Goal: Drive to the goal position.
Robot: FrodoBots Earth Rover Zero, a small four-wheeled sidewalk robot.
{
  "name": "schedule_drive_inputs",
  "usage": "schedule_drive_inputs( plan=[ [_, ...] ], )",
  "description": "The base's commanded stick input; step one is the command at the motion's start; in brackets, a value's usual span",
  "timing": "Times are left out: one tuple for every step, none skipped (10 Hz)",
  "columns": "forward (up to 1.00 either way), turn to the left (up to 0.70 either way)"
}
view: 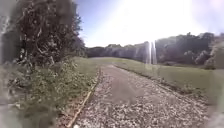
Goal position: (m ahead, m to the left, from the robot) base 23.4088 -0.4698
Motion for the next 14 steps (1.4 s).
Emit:
schedule_drive_inputs(
  plan=[
    [1.0, 0.0],
    [1.0, 0.0],
    [1.0, 0.0],
    [1.0, 0.0],
    [1.0, 0.0],
    [1.0, 0.0],
    [1.0, 0.0],
    [1.0, 0.0],
    [1.0, 0.0],
    [1.0, 0.0],
    [1.0, 0.0],
    [1.0, 0.0],
    [1.0, 0.0],
    [1.0, 0.0]
  ],
)
